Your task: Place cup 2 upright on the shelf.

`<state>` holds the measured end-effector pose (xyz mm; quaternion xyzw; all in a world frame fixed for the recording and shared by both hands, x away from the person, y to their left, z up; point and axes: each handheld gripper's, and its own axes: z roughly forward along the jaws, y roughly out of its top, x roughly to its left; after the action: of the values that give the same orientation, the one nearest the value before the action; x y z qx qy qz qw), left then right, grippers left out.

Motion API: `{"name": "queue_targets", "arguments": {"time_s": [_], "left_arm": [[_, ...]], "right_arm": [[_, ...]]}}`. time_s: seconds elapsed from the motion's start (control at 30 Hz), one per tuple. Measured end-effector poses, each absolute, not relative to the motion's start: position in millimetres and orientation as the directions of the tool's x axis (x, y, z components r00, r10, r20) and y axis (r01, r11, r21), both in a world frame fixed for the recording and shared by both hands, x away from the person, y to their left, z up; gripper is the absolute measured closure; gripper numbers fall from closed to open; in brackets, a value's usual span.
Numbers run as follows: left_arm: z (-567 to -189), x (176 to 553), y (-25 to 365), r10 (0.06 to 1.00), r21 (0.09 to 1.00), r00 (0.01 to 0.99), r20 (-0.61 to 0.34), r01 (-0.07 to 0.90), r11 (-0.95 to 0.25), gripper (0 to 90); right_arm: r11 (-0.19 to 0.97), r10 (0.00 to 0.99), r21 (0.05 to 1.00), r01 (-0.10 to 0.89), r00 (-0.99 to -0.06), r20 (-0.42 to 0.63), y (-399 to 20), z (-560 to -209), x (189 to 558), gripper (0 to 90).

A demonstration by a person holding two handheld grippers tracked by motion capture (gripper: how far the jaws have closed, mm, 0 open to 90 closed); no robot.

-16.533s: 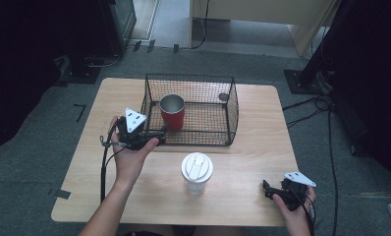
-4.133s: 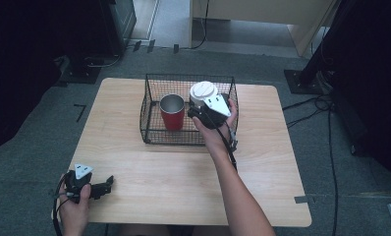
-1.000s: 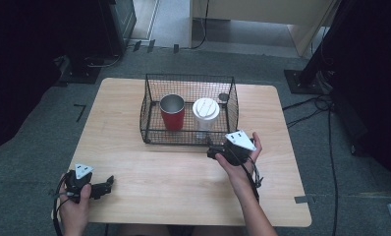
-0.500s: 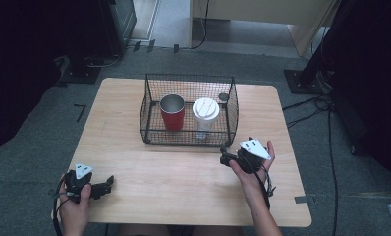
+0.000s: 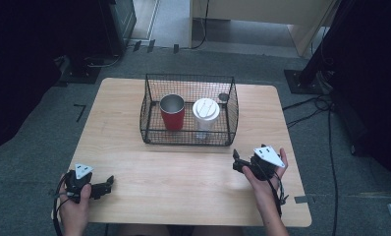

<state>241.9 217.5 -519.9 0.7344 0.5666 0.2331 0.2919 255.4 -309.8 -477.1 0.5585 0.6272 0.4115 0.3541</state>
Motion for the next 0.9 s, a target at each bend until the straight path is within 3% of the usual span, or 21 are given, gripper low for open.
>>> {"name": "queue_targets", "arguments": {"time_s": [0.9], "left_arm": [[-520,242,217,0.968,0.693,0.250,0.013,0.695,-0.189,2.1]], "right_arm": [[-0.011,1.000,0.880,0.474,-0.015,0.021,-378,-500,222,0.0]]}}
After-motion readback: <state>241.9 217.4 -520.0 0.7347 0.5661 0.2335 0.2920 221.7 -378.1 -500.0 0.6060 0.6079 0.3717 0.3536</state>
